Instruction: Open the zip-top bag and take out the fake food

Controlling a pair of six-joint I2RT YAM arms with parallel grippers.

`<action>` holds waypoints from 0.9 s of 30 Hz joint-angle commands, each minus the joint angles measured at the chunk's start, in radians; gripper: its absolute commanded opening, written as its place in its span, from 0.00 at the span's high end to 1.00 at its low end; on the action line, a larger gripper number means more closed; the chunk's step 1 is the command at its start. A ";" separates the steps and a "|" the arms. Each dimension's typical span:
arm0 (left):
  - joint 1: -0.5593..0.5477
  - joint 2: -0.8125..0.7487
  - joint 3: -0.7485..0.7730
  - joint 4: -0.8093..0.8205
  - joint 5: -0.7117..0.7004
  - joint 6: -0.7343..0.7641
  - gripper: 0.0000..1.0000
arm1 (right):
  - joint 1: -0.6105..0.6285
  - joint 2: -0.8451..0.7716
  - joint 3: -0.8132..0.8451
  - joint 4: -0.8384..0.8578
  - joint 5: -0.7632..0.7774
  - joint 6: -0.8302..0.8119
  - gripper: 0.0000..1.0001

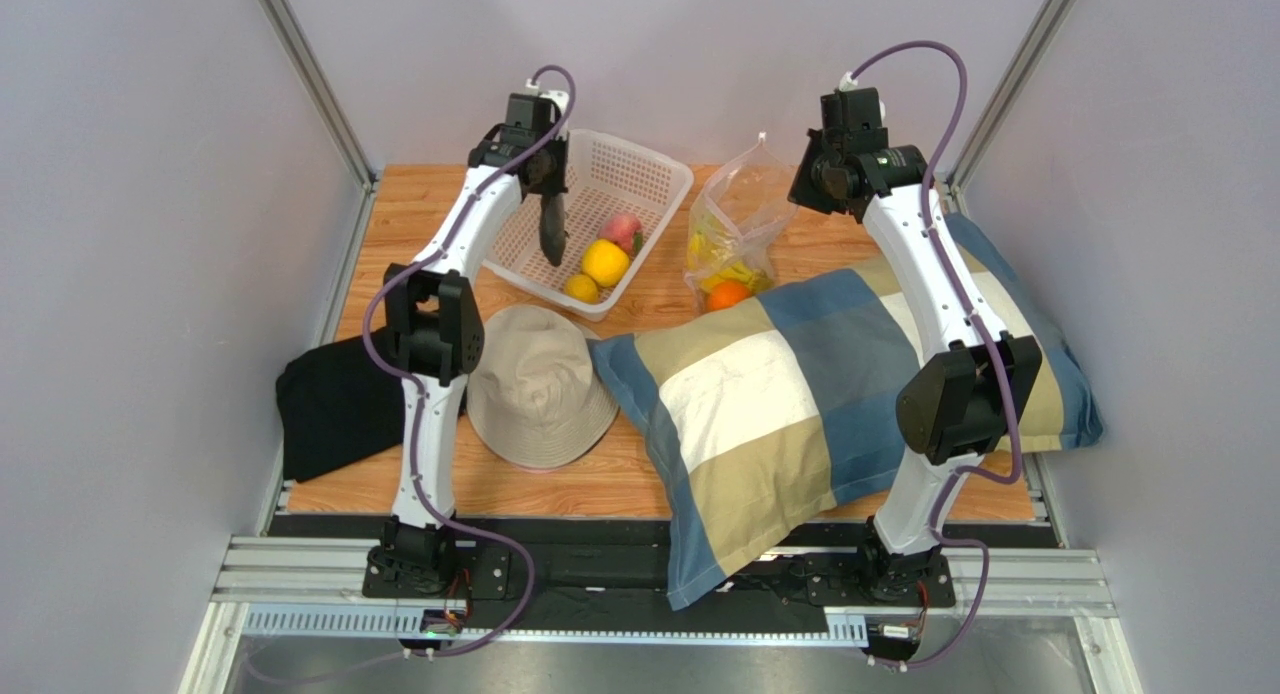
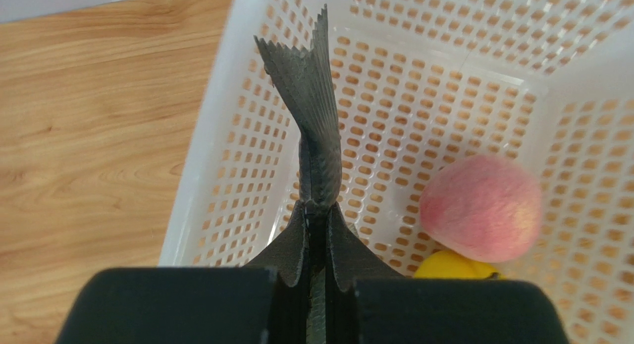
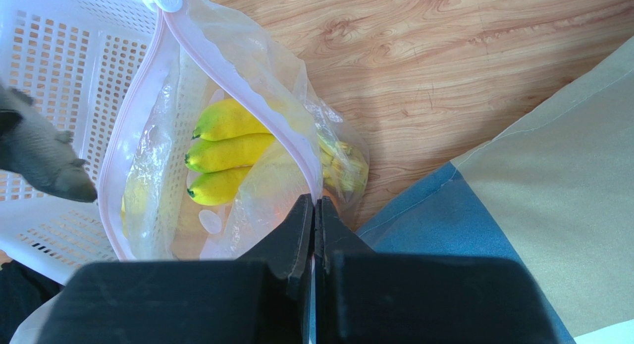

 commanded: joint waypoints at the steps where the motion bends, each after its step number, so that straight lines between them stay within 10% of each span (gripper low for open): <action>1: -0.053 0.064 0.066 -0.074 -0.004 0.256 1.00 | 0.008 -0.050 -0.006 0.030 -0.006 0.002 1.00; 9: -0.096 0.058 0.015 -0.111 0.101 0.362 0.95 | 0.014 -0.048 -0.008 0.034 -0.005 0.001 1.00; 13: -0.096 0.051 0.008 -0.138 0.066 0.342 0.27 | 0.016 -0.048 -0.008 0.038 -0.008 0.001 1.00; 16: -0.092 0.061 0.067 -0.203 0.044 0.294 0.01 | 0.017 -0.048 -0.012 0.038 -0.008 -0.004 1.00; 21: -0.093 -0.048 0.055 -0.165 0.096 0.081 0.03 | 0.020 -0.055 -0.017 0.038 0.002 -0.015 1.00; 27: -0.116 -0.252 -0.125 0.198 0.481 -0.333 0.31 | 0.034 -0.050 0.003 0.040 0.012 -0.010 1.00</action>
